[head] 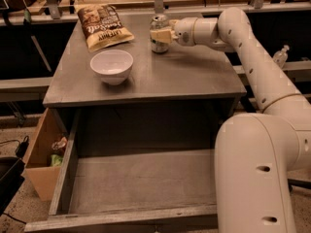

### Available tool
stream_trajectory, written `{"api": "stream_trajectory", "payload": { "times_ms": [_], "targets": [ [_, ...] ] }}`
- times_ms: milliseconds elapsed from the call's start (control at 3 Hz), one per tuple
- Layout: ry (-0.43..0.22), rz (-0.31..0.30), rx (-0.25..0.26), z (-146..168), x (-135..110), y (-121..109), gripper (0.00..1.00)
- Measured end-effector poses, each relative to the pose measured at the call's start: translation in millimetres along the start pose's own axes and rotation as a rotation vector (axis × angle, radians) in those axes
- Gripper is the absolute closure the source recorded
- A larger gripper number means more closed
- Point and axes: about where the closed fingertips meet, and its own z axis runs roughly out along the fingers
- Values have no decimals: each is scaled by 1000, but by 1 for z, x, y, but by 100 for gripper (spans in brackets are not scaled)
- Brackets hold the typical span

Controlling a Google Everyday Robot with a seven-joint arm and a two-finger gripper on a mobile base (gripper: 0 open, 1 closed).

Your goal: Pick 7up can from top drawer and place on counter

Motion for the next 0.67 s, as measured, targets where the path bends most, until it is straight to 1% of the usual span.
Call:
{"api": "stream_trajectory", "payload": {
  "times_ms": [333, 667],
  "targets": [
    [0, 0, 0, 0, 0, 0, 36],
    [1, 1, -6, 4, 1, 2, 6]
  ]
}}
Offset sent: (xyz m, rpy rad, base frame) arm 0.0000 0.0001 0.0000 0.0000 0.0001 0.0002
